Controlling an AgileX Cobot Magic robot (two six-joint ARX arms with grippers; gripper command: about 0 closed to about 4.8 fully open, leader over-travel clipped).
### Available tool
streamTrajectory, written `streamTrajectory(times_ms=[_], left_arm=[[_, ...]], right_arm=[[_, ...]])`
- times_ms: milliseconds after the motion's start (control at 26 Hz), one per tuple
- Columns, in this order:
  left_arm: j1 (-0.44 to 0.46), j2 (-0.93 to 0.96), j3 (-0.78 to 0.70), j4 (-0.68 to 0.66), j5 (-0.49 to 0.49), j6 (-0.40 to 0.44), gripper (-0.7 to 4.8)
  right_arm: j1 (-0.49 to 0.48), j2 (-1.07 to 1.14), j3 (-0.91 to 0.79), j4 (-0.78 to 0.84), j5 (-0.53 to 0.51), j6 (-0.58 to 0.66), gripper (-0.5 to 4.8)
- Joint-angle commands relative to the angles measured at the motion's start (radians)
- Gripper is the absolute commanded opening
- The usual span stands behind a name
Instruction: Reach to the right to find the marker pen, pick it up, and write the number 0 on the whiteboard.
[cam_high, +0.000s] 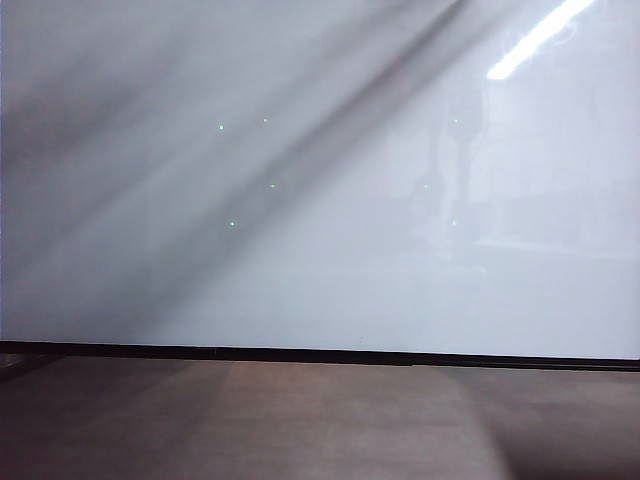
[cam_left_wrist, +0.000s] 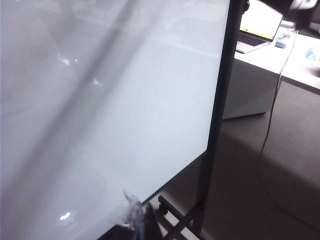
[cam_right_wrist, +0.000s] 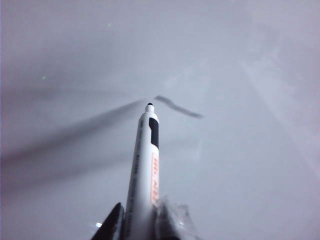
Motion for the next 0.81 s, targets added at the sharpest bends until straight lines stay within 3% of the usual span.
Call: streamTrajectory(times_ms=[38,807], left_arm=[[0.001,-0.005,0.002,-0.010,0.002,0.004,-0.06],[0.002,-0.005,0.002,-0.017,0.002,0.019,-0.06]], right_arm=[[0.000,-0.006,0.010,0.036,0.004,0.003,-0.02],[-0.002,0.026,0.010,0.090,0.001,-0.012,-0.02]])
